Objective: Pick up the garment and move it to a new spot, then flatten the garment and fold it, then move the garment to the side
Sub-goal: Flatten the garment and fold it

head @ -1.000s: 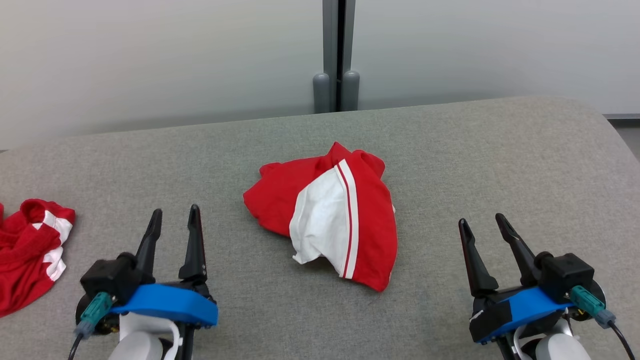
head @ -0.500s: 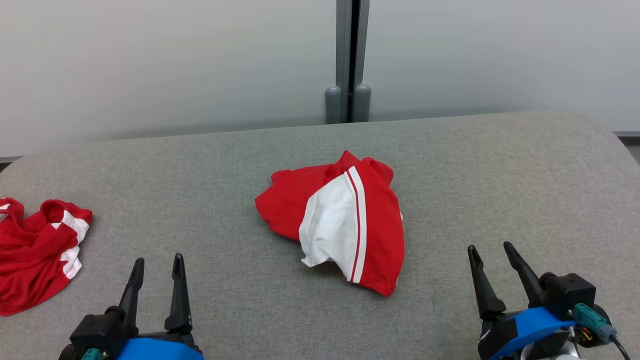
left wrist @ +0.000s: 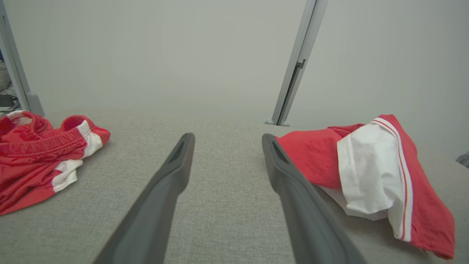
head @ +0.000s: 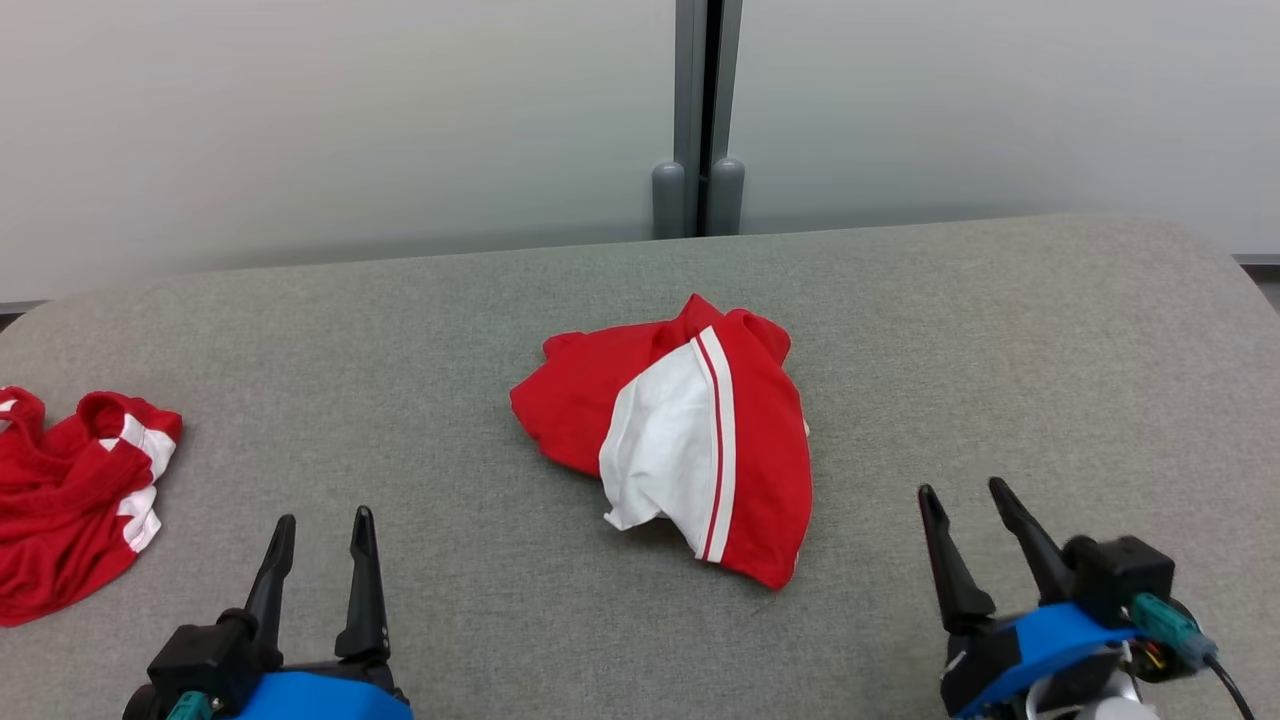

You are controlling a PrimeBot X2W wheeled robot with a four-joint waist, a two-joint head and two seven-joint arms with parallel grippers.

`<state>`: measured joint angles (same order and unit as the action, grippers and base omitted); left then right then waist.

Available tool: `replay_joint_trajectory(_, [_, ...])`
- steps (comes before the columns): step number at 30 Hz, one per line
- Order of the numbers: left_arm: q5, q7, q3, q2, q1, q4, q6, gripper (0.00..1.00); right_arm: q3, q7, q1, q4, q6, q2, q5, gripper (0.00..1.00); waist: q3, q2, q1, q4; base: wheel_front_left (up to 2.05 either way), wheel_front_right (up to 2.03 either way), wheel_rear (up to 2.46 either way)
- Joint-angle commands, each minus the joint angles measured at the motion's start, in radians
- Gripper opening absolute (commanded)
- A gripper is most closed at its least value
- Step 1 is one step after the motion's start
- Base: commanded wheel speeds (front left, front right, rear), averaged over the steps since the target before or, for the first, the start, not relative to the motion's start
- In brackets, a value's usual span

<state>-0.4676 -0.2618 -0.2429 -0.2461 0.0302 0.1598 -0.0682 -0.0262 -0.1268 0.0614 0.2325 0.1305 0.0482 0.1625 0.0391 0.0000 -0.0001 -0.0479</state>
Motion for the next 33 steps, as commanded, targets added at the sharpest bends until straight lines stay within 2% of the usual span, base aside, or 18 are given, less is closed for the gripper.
replay_joint_trajectory(1, [0.004, -0.004, -0.005, 0.000, -0.024, -0.004, 0.006, 1.00, -0.020, 0.018, 0.030, 0.004, 0.001, 0.004, 0.022, 1.00, 0.006, 0.0000, 0.0001, 0.004, 0.00, 0.00, 0.00])
replay_joint_trajectory(9, [0.011, 0.001, -0.015, -0.005, -0.054, -0.013, 0.006, 1.00, -0.161, 0.193, 0.114, 0.111, 0.001, 0.004, 0.138, 1.00, 0.043, 0.0000, 0.0001, 0.033, 0.00, 0.00, 0.00])
replay_joint_trajectory(17, [0.015, 0.007, -0.028, -0.010, -0.080, -0.018, 0.013, 1.00, -0.253, 0.196, 0.237, 0.291, 0.001, 0.003, 0.207, 1.00, 0.077, 0.0000, 0.0001, 0.071, 0.00, 0.00, 0.00])
replay_joint_trajectory(18, [0.014, 0.008, -0.029, -0.011, -0.081, -0.017, 0.015, 1.00, -0.263, 0.183, 0.253, 0.305, 0.001, 0.005, 0.200, 0.23, 0.077, 0.0000, 0.0001, 0.074, 0.00, 0.00, 0.00])
replay_joint_trajectory(19, [0.013, 0.008, -0.030, -0.012, -0.080, -0.017, 0.015, 1.00, -0.265, 0.165, 0.271, 0.316, 0.001, 0.005, 0.187, 0.00, 0.077, 0.0000, 0.0001, 0.076, 0.00, 0.00, 0.00])
replay_joint_trajectory(25, [0.011, 0.008, -0.032, -0.014, -0.073, -0.016, 0.007, 1.00, -0.253, 0.122, 0.335, 0.332, 0.001, 0.004, 0.122, 0.00, 0.058, 0.0000, 0.0001, 0.076, 0.00, 0.00, 0.00])
replay_joint_trajectory(30, [0.004, 0.006, -0.033, -0.012, -0.056, -0.021, 0.001, 1.00, -0.250, 0.144, 0.387, 0.238, 0.001, 0.004, 0.072, 0.00, 0.034, 0.0000, 0.0001, 0.062, 0.00, 0.00, 0.00])
replay_joint_trajectory(33, [0.005, 0.005, -0.035, -0.012, -0.052, -0.028, 0.000, 1.00, -0.291, 0.168, 0.443, 0.150, 0.001, 0.003, 0.037, 0.00, 0.029, 0.0000, 0.0001, 0.054, 0.00, 0.00, 0.00])
